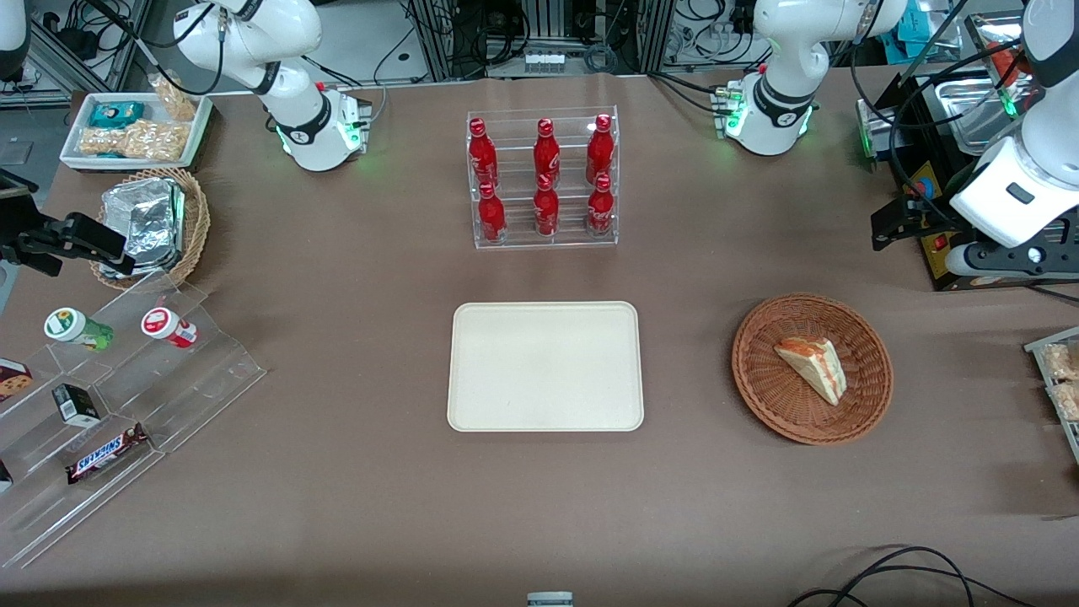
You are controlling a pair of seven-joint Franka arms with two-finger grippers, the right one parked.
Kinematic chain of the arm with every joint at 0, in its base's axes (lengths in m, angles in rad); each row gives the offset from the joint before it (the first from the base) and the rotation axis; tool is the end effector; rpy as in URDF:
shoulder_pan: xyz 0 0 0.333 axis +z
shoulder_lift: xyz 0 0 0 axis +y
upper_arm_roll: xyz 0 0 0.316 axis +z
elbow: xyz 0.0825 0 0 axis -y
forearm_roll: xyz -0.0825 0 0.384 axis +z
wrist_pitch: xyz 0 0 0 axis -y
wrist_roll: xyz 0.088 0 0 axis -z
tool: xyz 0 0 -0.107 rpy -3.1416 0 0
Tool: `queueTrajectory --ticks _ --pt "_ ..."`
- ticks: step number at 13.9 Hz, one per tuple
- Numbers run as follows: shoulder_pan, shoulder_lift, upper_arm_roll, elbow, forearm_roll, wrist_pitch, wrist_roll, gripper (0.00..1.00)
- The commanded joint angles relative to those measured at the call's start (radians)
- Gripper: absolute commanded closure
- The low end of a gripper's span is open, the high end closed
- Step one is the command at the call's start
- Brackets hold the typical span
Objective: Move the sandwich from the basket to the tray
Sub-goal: 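Move the left gripper down over the wrapped sandwich in the wicker basket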
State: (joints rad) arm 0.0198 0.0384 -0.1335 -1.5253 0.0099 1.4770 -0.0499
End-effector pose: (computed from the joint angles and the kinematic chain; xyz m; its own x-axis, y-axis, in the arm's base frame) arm 0.5530 -0.0605 0.6168 0.9943 -0.0628 -0.0859 -0.0638 -0.9979 -0.0091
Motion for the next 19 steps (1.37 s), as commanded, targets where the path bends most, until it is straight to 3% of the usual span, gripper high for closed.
queueTrajectory --ticks 1,11,19 --pt "0.005 -0.003 -0.001 0.014 -0.008 -0.043 0.008 0.0" --pt "0.005 0.029 -0.001 -0.031 -0.005 -0.11 0.002 0.0" --pt "0.005 0.126 -0.001 -0.38 0.009 0.374 -0.066 0.0"
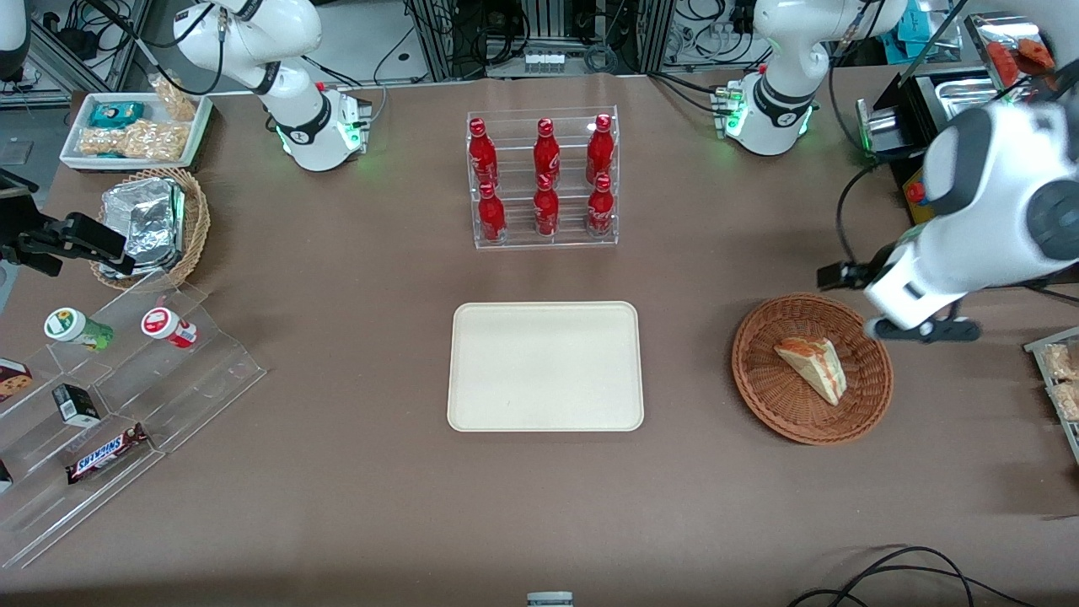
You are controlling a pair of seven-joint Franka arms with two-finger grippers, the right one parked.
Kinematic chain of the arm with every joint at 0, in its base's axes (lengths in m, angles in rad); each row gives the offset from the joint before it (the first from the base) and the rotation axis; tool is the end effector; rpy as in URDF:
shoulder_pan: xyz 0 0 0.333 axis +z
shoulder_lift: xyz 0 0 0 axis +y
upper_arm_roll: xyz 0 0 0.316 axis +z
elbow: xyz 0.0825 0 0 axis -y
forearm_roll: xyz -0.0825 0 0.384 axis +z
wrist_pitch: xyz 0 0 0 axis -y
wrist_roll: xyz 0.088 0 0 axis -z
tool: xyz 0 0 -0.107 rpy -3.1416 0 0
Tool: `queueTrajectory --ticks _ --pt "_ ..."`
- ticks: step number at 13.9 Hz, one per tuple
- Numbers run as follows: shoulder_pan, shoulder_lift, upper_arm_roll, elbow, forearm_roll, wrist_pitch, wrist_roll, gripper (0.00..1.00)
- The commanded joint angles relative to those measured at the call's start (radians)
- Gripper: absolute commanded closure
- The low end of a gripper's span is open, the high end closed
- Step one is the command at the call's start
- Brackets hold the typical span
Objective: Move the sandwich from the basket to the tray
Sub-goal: 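Move the left gripper down over the wrapped sandwich in the wicker basket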
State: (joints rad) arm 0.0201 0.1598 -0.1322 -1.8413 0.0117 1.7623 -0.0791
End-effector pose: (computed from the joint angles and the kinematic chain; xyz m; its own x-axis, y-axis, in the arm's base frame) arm 0.5720 -0.0605 0.4226 0.9713 -0.0354 -0.2352 -0.0384 -0.9992 -0.0083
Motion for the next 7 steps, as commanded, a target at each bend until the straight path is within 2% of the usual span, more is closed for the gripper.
queueTrajectory --ticks 1,7 --pt "0.004 0.013 -0.001 -0.09 0.008 0.141 -0.092 0.0" --pt "0.004 0.023 0.002 -0.194 0.01 0.36 -0.655 0.0"
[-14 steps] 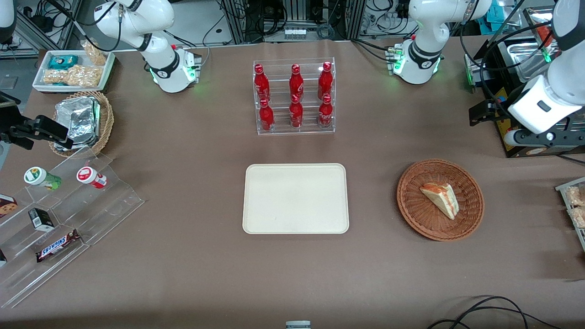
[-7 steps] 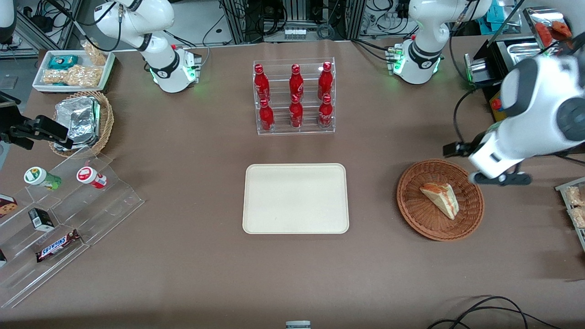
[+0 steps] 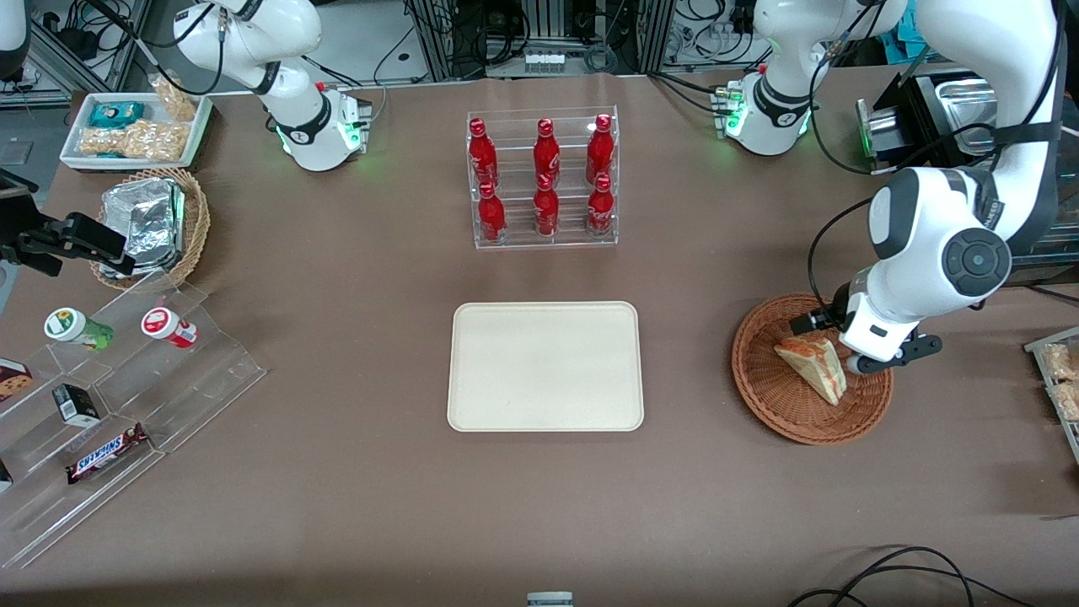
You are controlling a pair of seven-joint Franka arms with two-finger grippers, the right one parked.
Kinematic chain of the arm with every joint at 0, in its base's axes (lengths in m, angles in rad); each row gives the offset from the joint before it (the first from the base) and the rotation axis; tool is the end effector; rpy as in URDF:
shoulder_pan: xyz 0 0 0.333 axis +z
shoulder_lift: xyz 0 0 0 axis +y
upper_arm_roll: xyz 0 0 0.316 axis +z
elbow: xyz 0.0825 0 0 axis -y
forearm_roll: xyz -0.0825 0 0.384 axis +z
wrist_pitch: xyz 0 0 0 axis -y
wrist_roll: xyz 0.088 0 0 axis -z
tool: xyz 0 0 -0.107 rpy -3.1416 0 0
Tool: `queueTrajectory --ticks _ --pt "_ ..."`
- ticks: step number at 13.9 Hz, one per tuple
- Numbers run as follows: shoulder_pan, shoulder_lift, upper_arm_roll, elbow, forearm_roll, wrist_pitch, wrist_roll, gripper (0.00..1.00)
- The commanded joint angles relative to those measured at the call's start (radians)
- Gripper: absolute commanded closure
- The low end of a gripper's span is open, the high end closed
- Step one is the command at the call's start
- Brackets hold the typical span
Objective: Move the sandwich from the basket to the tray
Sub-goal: 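Lower the left gripper and close it on the wrapped sandwich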
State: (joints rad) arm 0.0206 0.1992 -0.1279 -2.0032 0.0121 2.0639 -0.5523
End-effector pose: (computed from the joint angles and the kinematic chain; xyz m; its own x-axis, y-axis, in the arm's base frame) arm 0.5714 -0.0590 0.3490 0.8965 0.4253 -0.1242 0.4213 -0.9050 -0.0584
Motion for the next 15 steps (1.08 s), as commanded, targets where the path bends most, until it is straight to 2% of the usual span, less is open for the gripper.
queueTrajectory --ticks 1,4,13,14,15 --pt "0.004 -0.009 -0.001 -0.034 0.009 0.093 -0.271 0.0" --pt "0.004 0.017 0.031 -0.028 0.009 0.12 -0.402 0.0" --pt "0.004 0.218 0.063 0.104 0.008 0.128 -0.431 0.02" --pt "0.004 0.239 0.063 0.11 0.008 0.128 -0.449 0.12" --pt "0.004 0.255 0.063 0.11 0.008 0.128 -0.481 0.3"
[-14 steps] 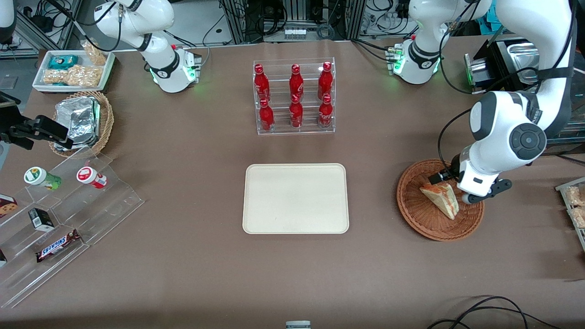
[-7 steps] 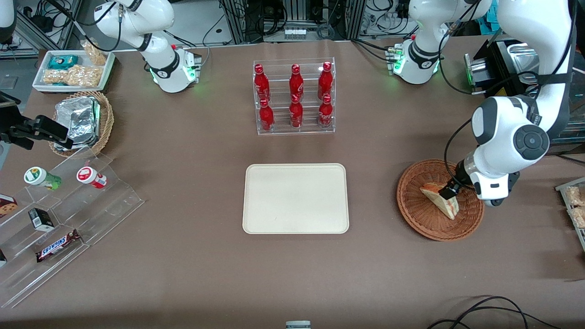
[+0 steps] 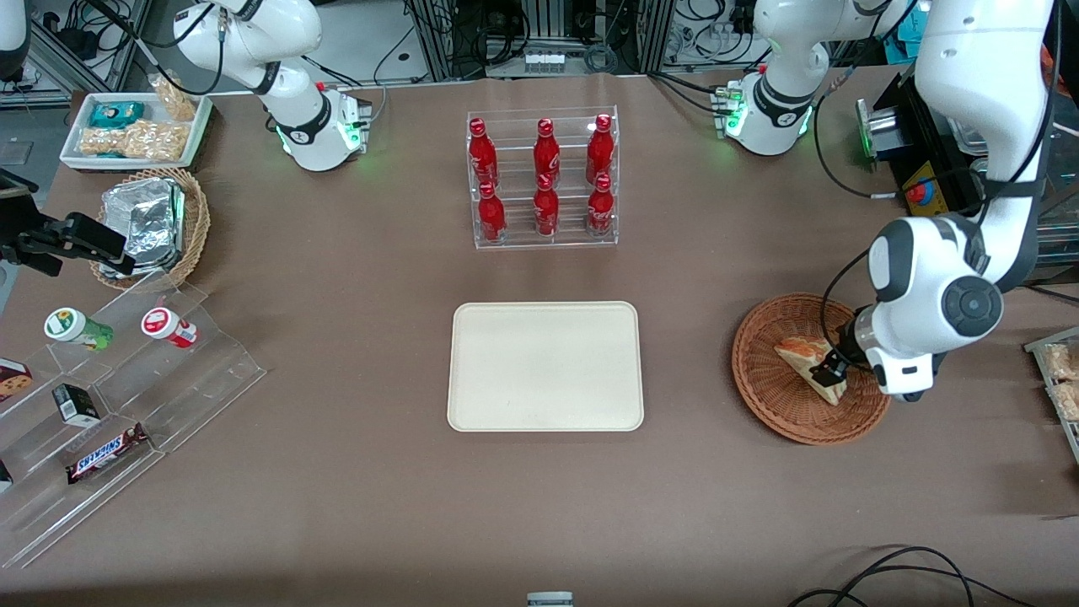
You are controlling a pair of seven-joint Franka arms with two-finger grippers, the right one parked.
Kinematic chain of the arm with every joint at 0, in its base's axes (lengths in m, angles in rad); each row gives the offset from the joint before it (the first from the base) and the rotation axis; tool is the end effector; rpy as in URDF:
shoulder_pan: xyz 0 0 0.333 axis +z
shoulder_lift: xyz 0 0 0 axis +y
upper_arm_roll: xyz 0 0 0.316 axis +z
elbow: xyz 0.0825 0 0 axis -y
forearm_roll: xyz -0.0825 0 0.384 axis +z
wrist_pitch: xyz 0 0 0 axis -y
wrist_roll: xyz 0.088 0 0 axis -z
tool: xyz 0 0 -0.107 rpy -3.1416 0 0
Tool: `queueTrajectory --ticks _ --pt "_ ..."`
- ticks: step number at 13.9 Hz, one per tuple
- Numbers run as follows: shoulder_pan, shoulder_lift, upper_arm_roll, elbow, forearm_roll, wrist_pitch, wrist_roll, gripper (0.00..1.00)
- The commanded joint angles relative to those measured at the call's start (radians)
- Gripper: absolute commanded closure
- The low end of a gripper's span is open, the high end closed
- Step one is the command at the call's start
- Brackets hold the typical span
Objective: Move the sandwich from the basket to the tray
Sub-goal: 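Lower the left gripper and close it on the wrapped sandwich, then lift the sandwich and carry it with the left gripper over the cream tray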
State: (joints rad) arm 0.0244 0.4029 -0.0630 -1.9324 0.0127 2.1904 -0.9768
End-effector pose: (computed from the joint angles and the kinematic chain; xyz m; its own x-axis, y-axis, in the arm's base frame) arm 0.6053 -0.0215 0.2670 0.5884 0.8032 -0.0932 0.7956 -0.5957 -0.1102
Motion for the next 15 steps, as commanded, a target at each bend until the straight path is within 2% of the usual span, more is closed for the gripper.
queueTrajectory --ticks 1,2,3,5,8,12,15 --pt "-0.001 0.057 -0.001 0.035 0.009 0.0 -0.089 0.55" --pt "-0.004 0.05 -0.001 0.032 0.009 -0.007 -0.106 0.73" --pt "-0.006 0.012 -0.001 0.036 0.01 -0.053 -0.102 0.87" --pt "-0.007 -0.035 -0.004 0.096 0.009 -0.192 -0.097 0.88" --pt "-0.053 -0.035 -0.011 0.24 0.004 -0.435 -0.094 0.88" --pt "-0.22 -0.021 -0.017 0.256 -0.002 -0.425 -0.076 0.88" --pt "-0.392 0.046 -0.017 0.271 0.013 -0.295 0.031 0.93"
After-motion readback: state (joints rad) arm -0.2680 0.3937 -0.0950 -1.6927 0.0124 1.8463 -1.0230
